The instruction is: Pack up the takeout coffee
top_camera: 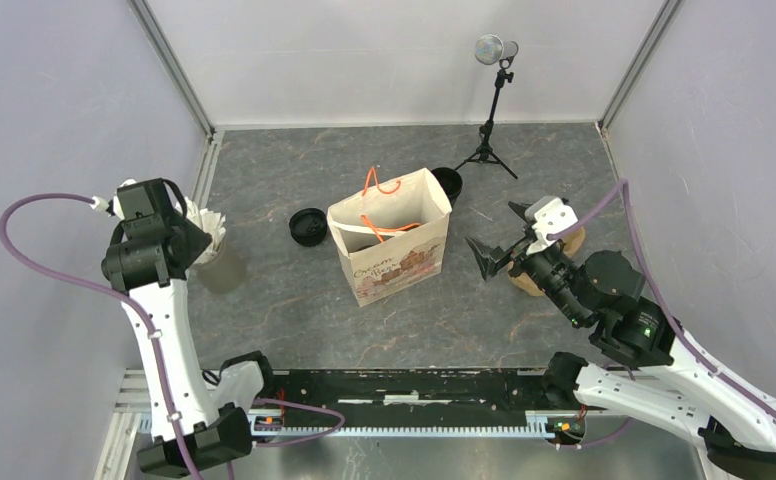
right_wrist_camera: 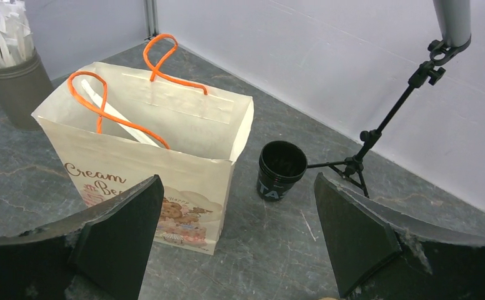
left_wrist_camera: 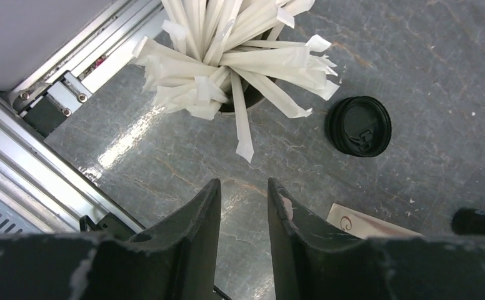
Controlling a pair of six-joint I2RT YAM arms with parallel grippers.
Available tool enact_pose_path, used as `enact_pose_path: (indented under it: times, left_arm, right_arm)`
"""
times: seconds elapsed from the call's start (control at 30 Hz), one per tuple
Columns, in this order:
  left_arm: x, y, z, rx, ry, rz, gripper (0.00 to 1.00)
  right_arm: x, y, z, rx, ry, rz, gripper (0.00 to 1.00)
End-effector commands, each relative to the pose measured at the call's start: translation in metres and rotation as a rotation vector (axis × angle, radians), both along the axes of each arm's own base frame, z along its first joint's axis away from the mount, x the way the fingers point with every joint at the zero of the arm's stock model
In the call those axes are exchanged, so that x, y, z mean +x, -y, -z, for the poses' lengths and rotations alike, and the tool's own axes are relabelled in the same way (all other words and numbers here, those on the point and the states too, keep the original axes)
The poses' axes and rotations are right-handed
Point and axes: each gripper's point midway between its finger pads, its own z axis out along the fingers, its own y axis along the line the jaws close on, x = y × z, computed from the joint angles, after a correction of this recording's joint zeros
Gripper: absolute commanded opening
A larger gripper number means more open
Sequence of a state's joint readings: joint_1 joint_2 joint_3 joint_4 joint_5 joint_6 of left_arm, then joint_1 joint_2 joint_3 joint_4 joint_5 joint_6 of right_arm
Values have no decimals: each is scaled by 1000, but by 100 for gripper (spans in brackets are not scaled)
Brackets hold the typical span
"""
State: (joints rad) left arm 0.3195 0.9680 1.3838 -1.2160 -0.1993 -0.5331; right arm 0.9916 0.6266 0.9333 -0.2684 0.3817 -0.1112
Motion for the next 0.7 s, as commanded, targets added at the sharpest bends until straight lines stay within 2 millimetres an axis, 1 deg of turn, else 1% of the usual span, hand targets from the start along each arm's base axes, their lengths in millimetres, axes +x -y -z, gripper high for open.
enact_pose_path:
  times: [0.0,0.13,0.27,0.33,0.5,0.67]
  left_arm:
    - [22,-5,11,-38,35,-38,42]
    - [34,-10,19,-35,93,-75,44]
    - [36,-11,37,-63,51,-98,45]
    - [32,-16,46,-48,15,-124,46]
    - [37,-23,47,2,28,-108,44]
    - [37,-16,55,-45,6,-100,42]
  right_arm:
    - [-5,1,-26,80,29,-20,97]
    - [-6,3,-26,86,34,-17,97]
    - [-5,9,-30,85,49,2,97]
    - [-5,11,-31,84,57,9,97]
    - [-5,12,-30,77,59,13,97]
    - [-3,13,-30,78,62,23,97]
